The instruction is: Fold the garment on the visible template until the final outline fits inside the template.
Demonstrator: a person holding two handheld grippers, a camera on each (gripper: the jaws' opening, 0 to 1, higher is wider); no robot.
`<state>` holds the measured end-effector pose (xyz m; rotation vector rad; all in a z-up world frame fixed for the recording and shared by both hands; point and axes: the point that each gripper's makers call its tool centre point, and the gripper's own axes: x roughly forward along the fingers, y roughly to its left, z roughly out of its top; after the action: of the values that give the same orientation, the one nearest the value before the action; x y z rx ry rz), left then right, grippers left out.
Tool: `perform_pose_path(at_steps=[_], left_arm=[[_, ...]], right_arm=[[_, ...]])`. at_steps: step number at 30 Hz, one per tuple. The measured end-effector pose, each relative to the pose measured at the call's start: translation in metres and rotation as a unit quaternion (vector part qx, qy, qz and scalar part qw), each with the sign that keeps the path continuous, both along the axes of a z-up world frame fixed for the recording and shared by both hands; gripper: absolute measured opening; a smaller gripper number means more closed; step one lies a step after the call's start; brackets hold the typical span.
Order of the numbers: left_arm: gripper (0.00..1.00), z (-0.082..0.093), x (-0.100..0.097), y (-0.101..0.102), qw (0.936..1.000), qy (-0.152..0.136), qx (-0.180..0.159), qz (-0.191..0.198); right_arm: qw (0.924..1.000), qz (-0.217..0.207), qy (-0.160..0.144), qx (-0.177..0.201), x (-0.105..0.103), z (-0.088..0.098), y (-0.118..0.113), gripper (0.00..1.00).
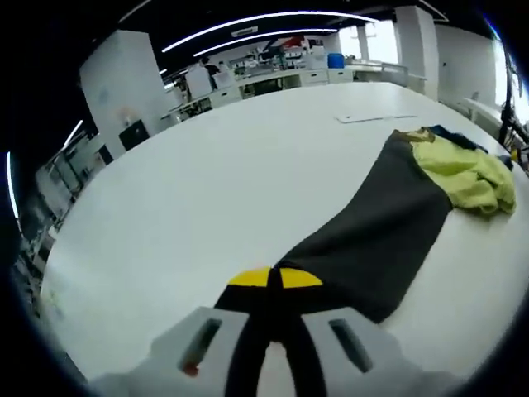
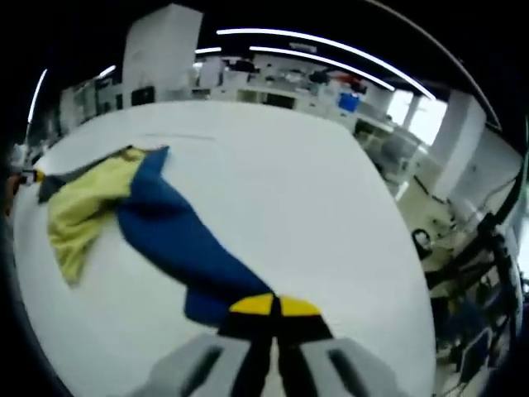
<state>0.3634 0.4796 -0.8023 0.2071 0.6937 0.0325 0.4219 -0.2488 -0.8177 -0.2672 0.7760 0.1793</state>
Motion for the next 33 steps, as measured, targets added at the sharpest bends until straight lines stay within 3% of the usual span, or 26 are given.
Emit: perform_pose_path(at_steps=[6,11,23,30,33], left_arm=[[0.0,-0.003,-0.001,0.01,0.9999,0.009,0.014,0.006],[0.0,-0.004,0.001,0.013,0.9998,0.008,0.0,0.019],[0.0,0.002,0.013,0.021,0.9999,0.003,0.016,0.006],[0.0,0.003,0.014,0.019,0.9999,-0.01,0.001,-0.001],[0.1,0.005,0.008,0.015,0.9998,-0.016,-0.003,-0.008]], right_arm=[[0.9998,-0.015,0.012,-0.007,-0.006,-0.002,-0.015,0.0],[0.9994,-0.025,0.021,-0.012,-0.01,-0.007,-0.029,0.0],[0.9984,-0.027,0.033,-0.038,-0.008,-0.009,-0.048,0.0],[0.9989,-0.034,0.032,-0.008,-0.009,-0.01,-0.045,0.0],[0.9986,-0.039,0.029,0.021,-0.01,-0.011,-0.039,0.0]])
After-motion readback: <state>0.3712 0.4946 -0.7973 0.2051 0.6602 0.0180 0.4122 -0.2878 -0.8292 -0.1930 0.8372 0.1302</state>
